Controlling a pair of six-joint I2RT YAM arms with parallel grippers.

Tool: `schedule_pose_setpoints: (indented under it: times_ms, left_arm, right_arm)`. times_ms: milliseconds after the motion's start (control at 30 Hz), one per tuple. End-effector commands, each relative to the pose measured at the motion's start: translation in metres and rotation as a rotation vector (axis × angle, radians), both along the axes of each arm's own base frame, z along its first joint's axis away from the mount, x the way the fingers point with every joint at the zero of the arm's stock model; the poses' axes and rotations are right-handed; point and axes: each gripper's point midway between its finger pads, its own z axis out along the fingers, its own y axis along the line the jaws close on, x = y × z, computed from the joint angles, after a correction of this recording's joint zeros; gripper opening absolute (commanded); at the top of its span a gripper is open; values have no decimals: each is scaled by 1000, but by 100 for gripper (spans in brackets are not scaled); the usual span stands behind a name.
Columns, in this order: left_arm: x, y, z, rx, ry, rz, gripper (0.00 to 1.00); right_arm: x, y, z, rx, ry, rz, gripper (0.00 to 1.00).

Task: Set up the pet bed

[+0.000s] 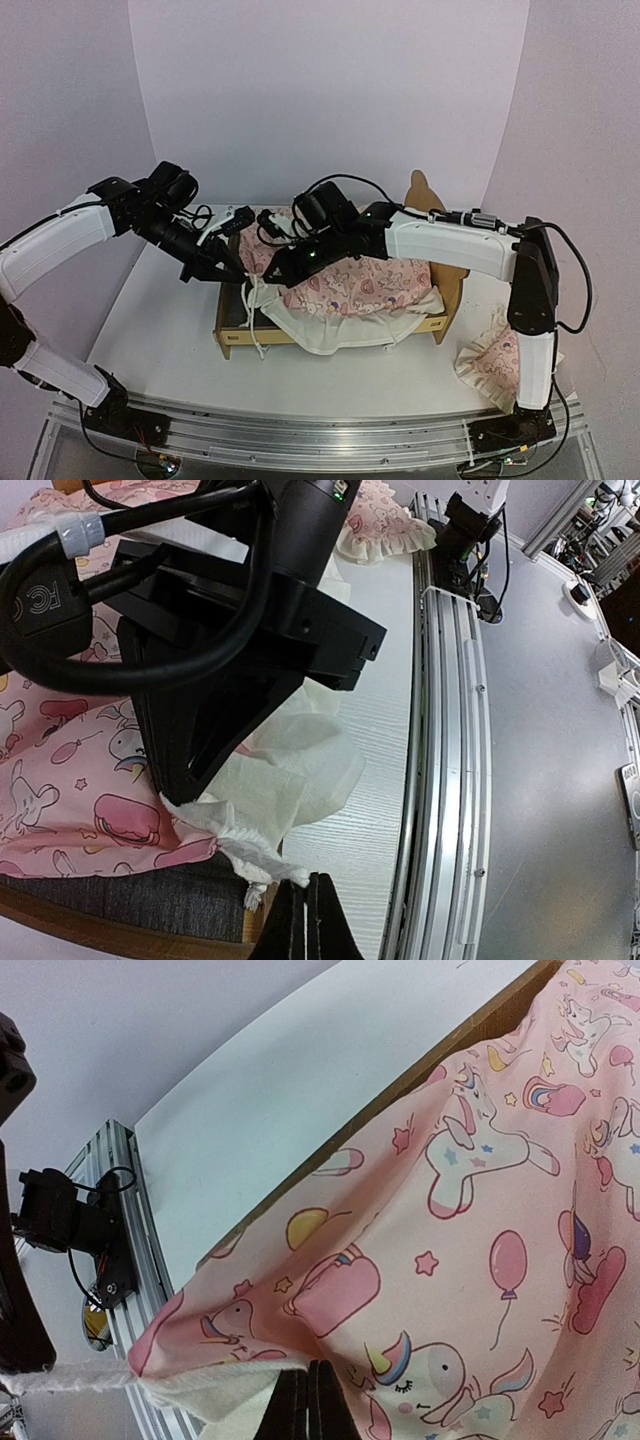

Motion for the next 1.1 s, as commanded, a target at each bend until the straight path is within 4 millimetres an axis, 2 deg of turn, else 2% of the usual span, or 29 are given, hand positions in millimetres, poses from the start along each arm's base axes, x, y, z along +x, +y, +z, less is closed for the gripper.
schedule_pose_setpoints:
  times_ms: [0, 67, 233, 467, 733, 1067]
  left_arm:
    - [-17, -11, 34, -118, 10, -48, 0]
    - [-10, -11, 28, -105, -5, -22, 0]
    - [8, -4, -10, -1, -34, 54, 0]
    - [31, 0, -41, 67, -76, 145, 0]
    - [21, 21, -102, 210, -100, 92, 0]
    - [11, 14, -122, 224, -123, 14, 0]
  right_arm:
    - [13, -18, -1, -43, -23, -64, 0]
    - [12, -18, 0, -44, -25, -62, 0]
    - [13, -19, -1, -46, -24, -63, 0]
    - [11, -21, -3, -49, -17, -66, 0]
    - [5, -19, -8, -42, 29, -56, 0]
    - [-3, -6, -27, -18, 125, -40, 0]
